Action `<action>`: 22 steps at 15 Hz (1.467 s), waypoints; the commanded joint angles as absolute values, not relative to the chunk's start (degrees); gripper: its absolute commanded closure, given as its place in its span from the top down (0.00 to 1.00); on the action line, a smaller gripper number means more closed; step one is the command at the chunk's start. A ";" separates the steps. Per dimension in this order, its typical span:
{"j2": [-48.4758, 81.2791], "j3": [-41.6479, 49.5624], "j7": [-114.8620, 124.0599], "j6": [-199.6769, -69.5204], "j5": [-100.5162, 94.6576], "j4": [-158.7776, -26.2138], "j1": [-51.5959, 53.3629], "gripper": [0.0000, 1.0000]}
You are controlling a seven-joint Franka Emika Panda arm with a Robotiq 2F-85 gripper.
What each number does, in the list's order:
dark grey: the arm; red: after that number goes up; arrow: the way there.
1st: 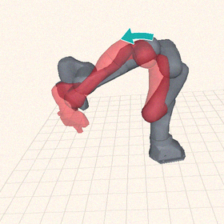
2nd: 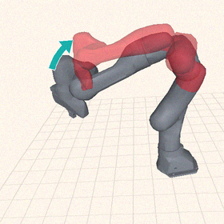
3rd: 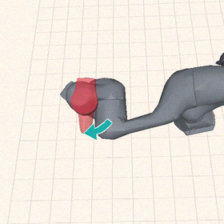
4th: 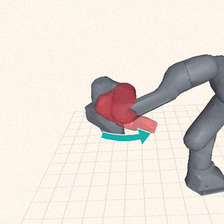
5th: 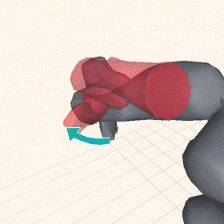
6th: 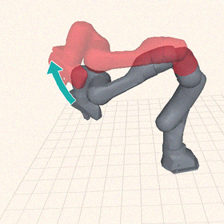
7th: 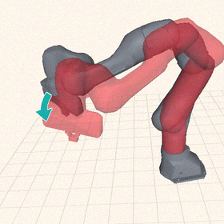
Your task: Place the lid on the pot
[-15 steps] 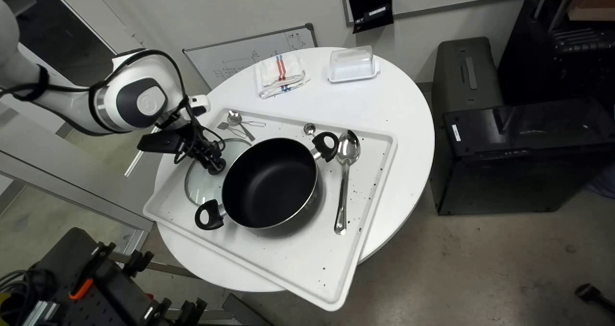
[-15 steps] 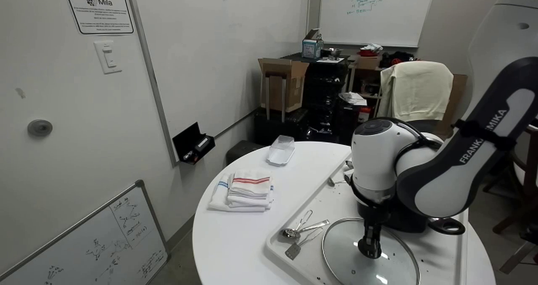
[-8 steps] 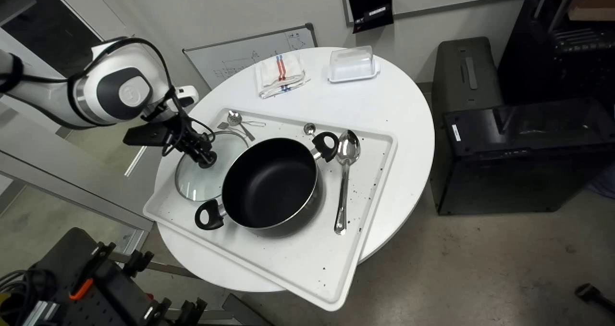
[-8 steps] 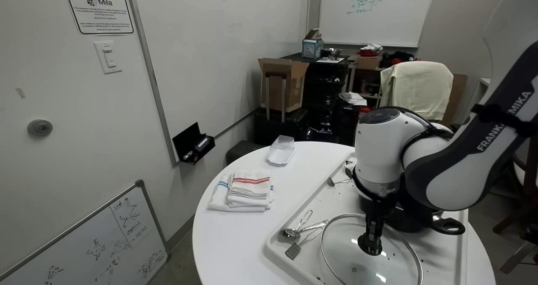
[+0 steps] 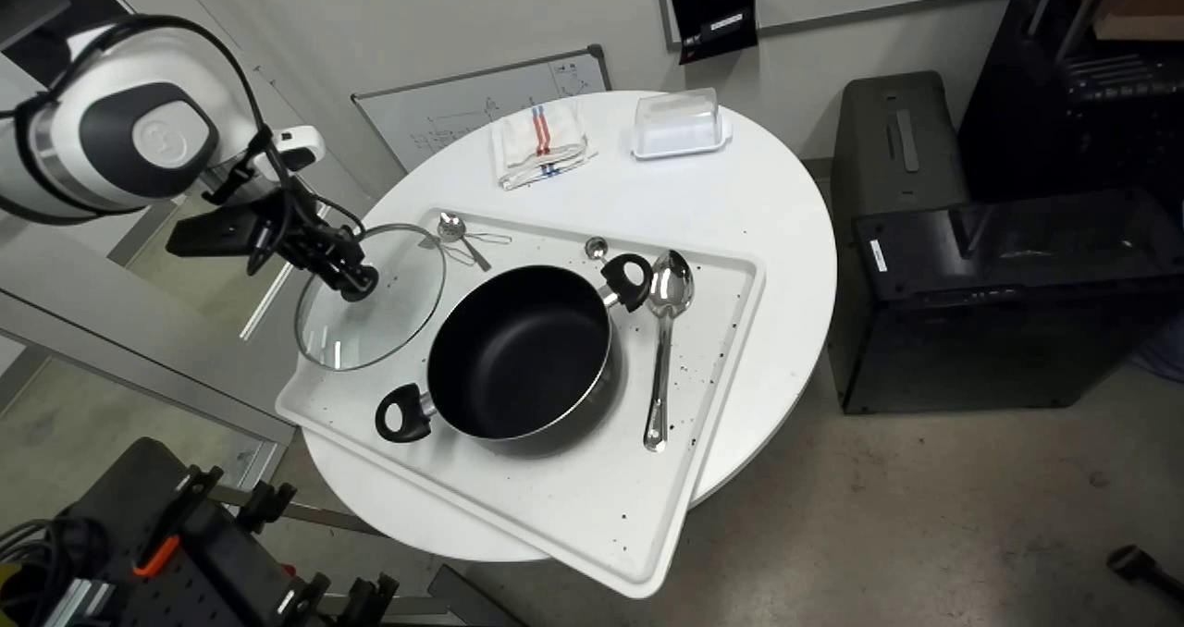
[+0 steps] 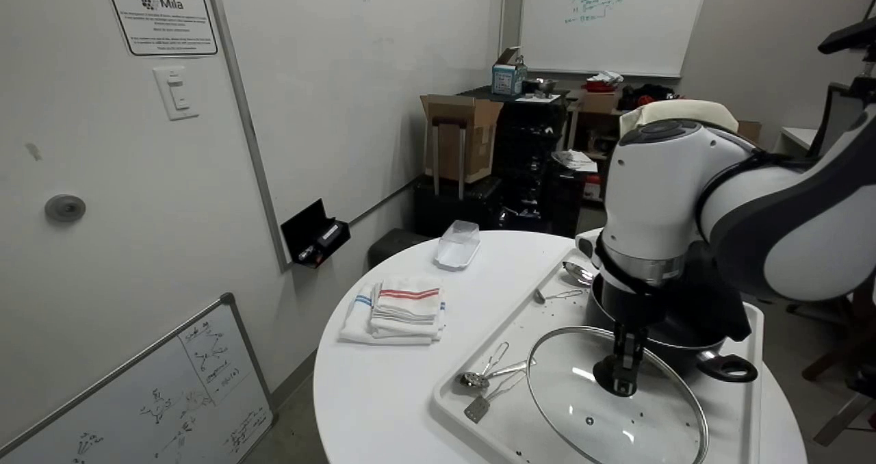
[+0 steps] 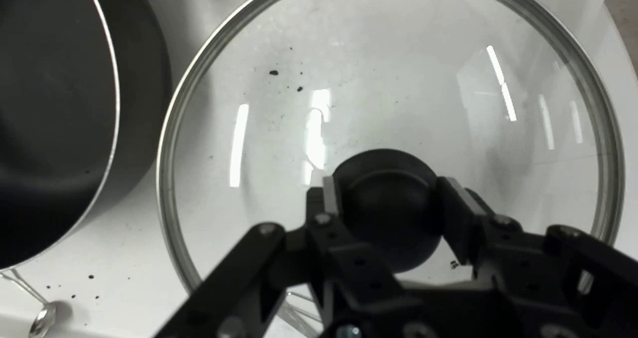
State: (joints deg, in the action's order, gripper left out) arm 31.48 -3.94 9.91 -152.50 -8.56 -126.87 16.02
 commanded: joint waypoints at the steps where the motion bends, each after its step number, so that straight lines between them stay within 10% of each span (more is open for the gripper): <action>1: 24.75 -4.05 9.37 -149.34 -8.01 -131.33 15.48 0.25; 22: 21.39 4.09 9.68 -145.61 -0.76 -133.51 -1.41 0.25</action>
State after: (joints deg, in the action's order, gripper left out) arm 22.74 3.32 9.90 -147.46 -2.50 -133.98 -0.56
